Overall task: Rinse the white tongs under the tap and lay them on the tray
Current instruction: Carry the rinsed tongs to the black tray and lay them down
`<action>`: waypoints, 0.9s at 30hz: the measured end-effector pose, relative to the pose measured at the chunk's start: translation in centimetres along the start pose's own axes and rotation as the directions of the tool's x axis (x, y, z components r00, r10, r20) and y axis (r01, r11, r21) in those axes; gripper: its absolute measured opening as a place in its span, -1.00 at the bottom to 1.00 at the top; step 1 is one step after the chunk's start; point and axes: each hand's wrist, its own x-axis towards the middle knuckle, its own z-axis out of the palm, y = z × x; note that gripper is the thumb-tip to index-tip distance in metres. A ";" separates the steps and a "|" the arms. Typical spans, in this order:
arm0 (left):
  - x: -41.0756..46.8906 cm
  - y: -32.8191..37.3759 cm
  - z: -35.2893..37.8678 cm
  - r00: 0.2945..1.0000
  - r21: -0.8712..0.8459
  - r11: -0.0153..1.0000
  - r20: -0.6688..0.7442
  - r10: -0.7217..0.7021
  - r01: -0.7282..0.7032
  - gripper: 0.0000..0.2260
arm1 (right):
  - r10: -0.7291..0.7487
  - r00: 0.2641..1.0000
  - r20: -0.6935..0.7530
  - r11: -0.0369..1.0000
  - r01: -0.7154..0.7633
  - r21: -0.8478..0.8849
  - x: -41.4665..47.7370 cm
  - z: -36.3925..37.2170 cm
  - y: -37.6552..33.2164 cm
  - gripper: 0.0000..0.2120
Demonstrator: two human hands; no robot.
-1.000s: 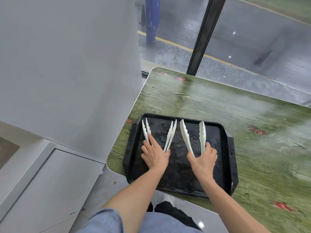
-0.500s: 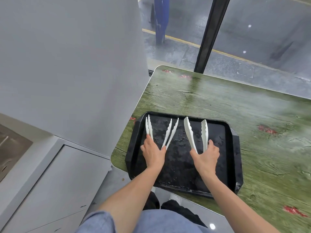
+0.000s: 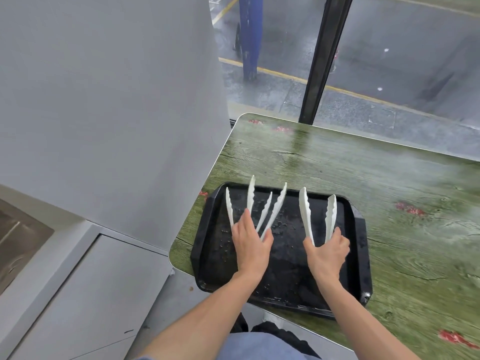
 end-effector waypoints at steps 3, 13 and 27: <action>-1.2 0.8 2.1 0.995 -0.085 0.996 0.097 0.010 -0.002 -0.35 | 0.040 0.998 -0.045 0.999 -0.039 0.005 0.4 -0.7 0.9 -0.24; -1.4 0.8 5.5 0.989 0.004 0.998 0.137 -0.062 0.062 -0.35 | 0.095 0.994 -0.056 0.994 -0.098 -0.051 0.6 0.1 2.4 -0.22; -0.9 0.6 6.6 0.983 0.215 0.967 0.090 -0.160 0.137 -0.33 | 0.065 0.997 -0.046 0.968 -0.074 -0.239 1.5 1.4 2.4 -0.17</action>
